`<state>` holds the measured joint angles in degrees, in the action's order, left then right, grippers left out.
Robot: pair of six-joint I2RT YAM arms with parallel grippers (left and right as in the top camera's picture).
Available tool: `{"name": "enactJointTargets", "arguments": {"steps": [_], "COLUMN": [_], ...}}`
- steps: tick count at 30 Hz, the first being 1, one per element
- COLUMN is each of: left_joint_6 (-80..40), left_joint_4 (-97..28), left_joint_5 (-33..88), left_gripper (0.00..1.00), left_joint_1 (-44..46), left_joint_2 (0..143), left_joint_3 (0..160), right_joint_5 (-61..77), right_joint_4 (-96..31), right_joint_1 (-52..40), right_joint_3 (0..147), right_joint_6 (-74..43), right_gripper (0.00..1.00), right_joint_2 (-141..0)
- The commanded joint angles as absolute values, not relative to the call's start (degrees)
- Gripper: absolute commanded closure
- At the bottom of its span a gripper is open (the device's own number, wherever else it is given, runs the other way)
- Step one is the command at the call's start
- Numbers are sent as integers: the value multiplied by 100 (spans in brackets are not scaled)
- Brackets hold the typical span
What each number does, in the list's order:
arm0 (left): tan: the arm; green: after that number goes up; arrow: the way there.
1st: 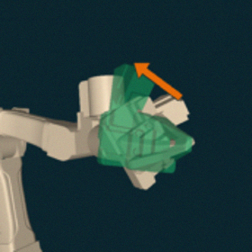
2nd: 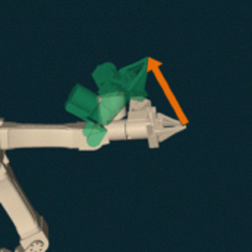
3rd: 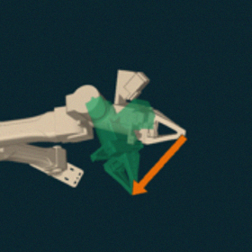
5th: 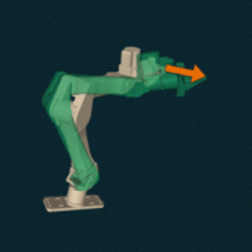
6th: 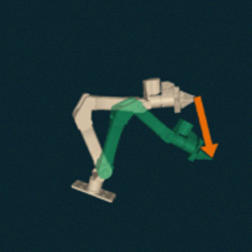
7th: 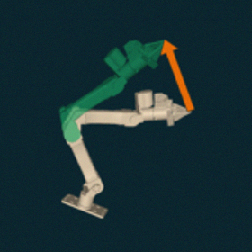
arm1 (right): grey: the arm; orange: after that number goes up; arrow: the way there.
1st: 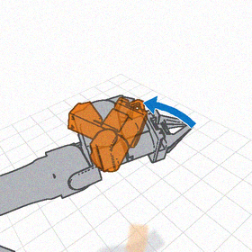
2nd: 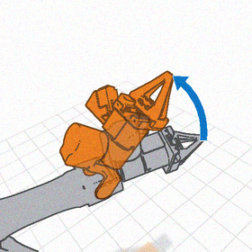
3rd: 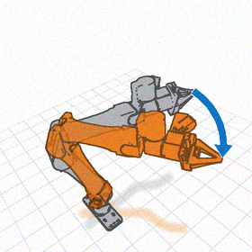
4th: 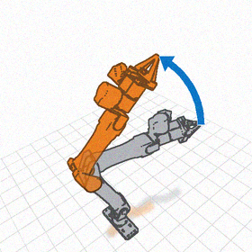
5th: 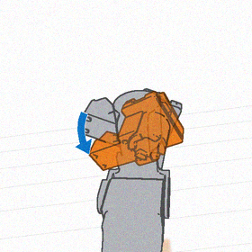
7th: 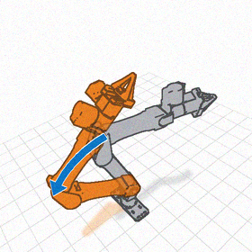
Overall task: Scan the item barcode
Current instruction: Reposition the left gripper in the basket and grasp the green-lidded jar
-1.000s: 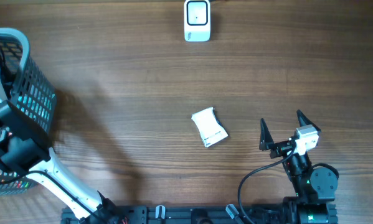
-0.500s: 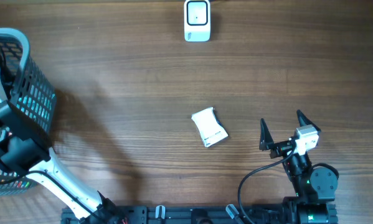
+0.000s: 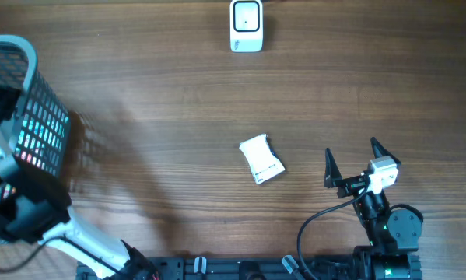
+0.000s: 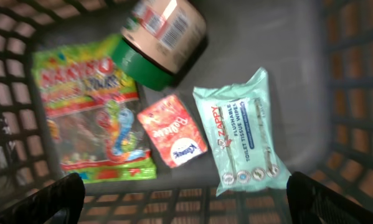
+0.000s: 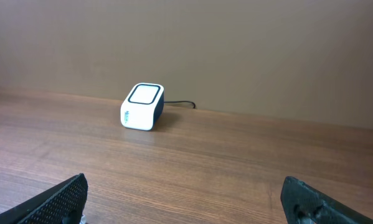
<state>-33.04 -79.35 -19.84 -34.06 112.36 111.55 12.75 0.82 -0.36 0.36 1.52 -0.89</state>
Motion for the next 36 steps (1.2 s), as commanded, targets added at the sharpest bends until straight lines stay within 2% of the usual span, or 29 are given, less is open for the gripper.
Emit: {"name": "enactJointTargets", "arguments": {"steps": [1, 7, 10, 14, 18, 24, 27, 28, 29, 33, 36], "left_joint_6": [-2692, -2700, -2766, -2759, -2547, -1004, -711, -808, -954, -1752, -1605], "left_joint_4": [-7931, -7924, -8176, -8195, -7990, -6849, -6685, -6692, -6685, -6925, -7006], "left_joint_5": [-2075, -2027, -1747, -808, 71, 1999, 1653, 1389, 1096, -119, -30], "left_gripper": [2, 2, 8, 10, 9, 8, 8, 7, 0, 0, 0], "left_joint_1": [-3376, -3726, -4195, -4998, -5323, -5349, -5349, -5349, -5349, -5349, -5347], "left_joint_2": [10624, 10335, 10256, 9633, 8746, 7214, 7013, 7035, 7100, 7585, 8149], "left_joint_3": [11133, 11133, 11133, 11133, 11133, 11133, 11133, 11131, 11131, 11131, 11126], "right_joint_5": [1175, 1175, 1175, 1175, 1175, 1175, 1175, 1175, 1175, 1175, 1175], "right_joint_4": [95, 95, 95, 95, 95, 95, 95, 95, 95, 95, 95], "right_joint_1": [-73, -73, -73, -73, -73, -73, -73, -73, -73, -73, -73], "right_joint_3": [30, 30, 30, 30, 30, 30, 30, 30, 30, 30, 30], "right_joint_6": [115, 115, 115, 113, 115, 113, 115, 115, 113, 113, 110], "right_gripper": [0, 0, 0, 0, 0, 0, 0, 0, 0, 0, 0], "right_joint_2": [-60, -60, -60, -60, -60, -60, -60, -60, -60, -60, -60]}}
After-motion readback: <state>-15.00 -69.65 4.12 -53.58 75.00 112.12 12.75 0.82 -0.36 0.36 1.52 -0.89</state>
